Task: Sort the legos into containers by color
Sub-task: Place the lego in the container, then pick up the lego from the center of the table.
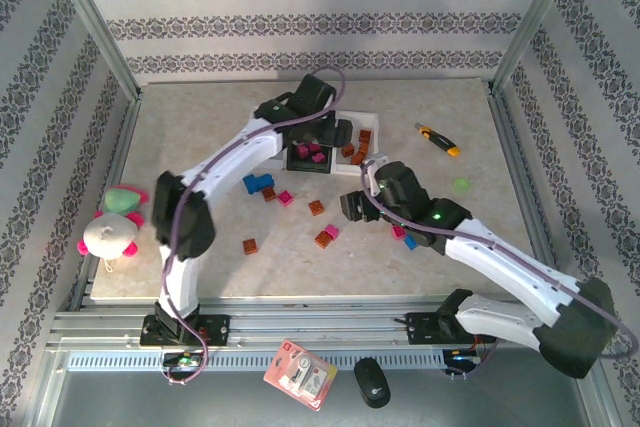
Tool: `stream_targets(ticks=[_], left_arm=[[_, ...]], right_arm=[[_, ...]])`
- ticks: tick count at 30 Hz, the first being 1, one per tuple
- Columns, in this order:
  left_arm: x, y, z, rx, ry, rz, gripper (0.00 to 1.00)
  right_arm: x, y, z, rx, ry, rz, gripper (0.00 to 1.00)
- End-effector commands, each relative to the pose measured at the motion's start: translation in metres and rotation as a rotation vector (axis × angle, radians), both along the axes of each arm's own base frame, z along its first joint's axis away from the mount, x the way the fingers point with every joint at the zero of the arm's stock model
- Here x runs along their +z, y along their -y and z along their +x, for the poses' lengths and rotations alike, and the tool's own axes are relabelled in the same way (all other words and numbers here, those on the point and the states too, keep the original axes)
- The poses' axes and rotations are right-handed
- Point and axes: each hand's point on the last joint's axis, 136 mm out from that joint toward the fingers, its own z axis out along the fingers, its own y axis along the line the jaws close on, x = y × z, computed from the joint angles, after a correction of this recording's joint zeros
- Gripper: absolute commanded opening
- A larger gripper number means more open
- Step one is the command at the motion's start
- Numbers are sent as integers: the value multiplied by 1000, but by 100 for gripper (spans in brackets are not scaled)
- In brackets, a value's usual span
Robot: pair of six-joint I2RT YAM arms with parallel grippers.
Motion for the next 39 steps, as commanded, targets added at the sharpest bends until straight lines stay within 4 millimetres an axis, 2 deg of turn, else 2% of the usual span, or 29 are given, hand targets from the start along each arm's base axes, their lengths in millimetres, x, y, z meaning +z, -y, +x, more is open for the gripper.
stream_targets(ticks=[1, 5, 10, 15, 19, 25, 28, 33, 36, 39], left_arm=[[15, -17, -11, 43, 100, -41, 92], [3, -53, -44, 72, 157, -24, 94], [-13, -99, -82, 114, 200, 8, 97], [-17, -119, -115, 103, 253, -22, 99], [-30, -139, -136, 138, 223, 4, 99], [-42, -154, -149, 172, 205, 27, 100], [-43, -155, -149, 175, 208, 32, 100], [-44, -154, -147, 182, 212, 26, 100], [-47, -154, -147, 183, 204, 31, 100], [-47, -154, -147, 188, 197, 25, 100]], right_arm=[[-24, -14, -5, 13, -96, -22, 79], [-55, -29, 2, -29, -209, -55, 78], [-81, -56, 15, -16, -280, -93, 78], [-107, -83, 31, 13, -299, -129, 76], [-126, -98, 43, 18, -325, -156, 70], [-145, -105, 56, 8, -334, -189, 56], [-148, -105, 58, 3, -336, -194, 50], [-138, -102, 58, -2, -314, -191, 37], [-122, -99, 61, -9, -281, -178, 34], [-94, -91, 70, -35, -217, -157, 33]])
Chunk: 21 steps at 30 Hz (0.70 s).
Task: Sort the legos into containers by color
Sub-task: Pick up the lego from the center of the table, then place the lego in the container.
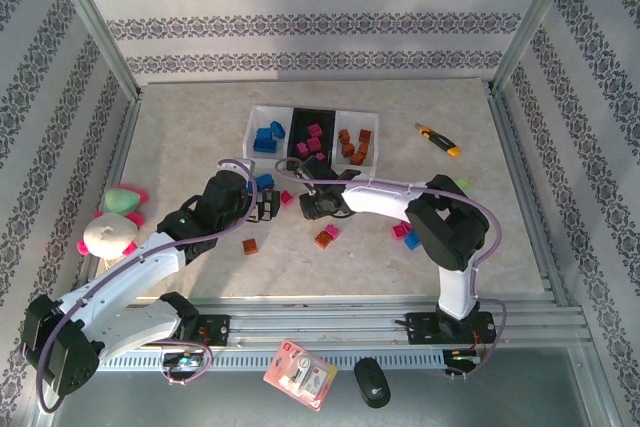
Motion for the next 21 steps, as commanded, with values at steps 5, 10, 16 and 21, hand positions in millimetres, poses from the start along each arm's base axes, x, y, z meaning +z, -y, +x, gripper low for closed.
stream_targets(ticks=[5, 10, 16, 21], left_arm=[[-10, 4, -1, 43, -46, -90, 99], [-25, 6, -3, 63, -97, -112, 99], [-43, -3, -10, 122, -171, -83, 100], [-59, -10, -19, 164, -240, -74, 100]], right_arm=[[86, 34, 47, -100, 245, 52, 33], [96, 69, 89, -180, 315, 9, 33], [84, 96, 137, -260, 325, 18, 33], [67, 109, 165, -290, 306, -2, 34]])
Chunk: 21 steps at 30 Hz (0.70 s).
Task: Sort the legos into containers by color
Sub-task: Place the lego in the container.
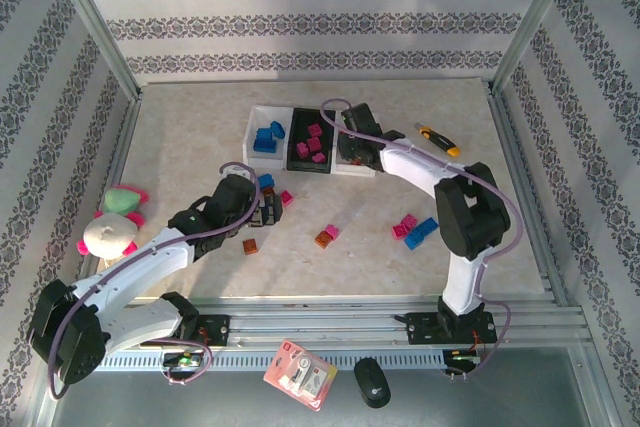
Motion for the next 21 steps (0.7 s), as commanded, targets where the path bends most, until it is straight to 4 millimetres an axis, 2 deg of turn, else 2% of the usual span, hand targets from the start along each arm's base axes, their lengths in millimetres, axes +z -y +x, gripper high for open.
stream_targets(ticks=[1, 4, 6, 10, 16, 21], left_arm=[[-18, -12, -12, 62, -81, 12, 100], [-23, -17, -19, 83, -109, 18, 99], [-26, -20, -25, 87, -134, 27, 99], [-35, -28, -40, 105, -218, 56, 99], [-56, -39, -68, 153, -384, 98, 96], [-73, -36, -76, 164, -460, 94, 91]], right_arm=[[2, 1, 20, 3, 22, 0, 35], [10, 3, 24, 1, 35, 10, 41], [22, 3, 24, 12, 58, 12, 50], [50, 0, 12, 52, 112, 10, 65], [85, -28, -31, 213, 169, 49, 74], [89, -42, -67, 307, 175, 34, 77]])
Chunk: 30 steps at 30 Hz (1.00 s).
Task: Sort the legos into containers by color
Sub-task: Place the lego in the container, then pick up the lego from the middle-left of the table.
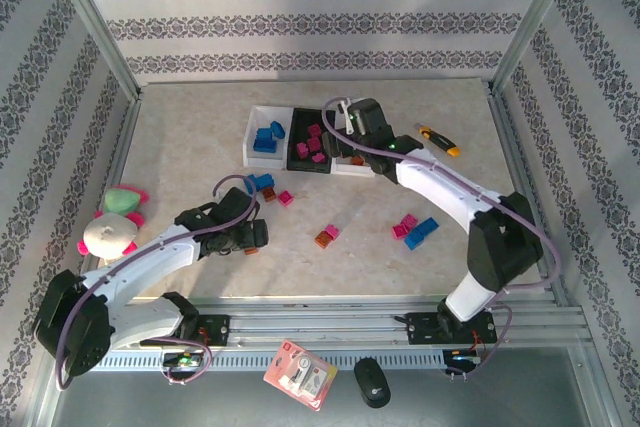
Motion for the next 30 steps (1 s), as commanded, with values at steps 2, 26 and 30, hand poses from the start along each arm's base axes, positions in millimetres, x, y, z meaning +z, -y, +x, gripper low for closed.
stream_targets(ticks=[2, 26, 30], left_arm=[[-15, 2, -13, 32, -104, -12, 87], [-41, 7, -4, 14, -162, 39, 32], [-27, 10, 3, -21, -132, 43, 32]], right_arm=[[-9, -10, -25, 88, -17, -34, 77], [14, -16, -41, 137, 23, -22, 79], [27, -13, -46, 136, 45, 1, 79]])
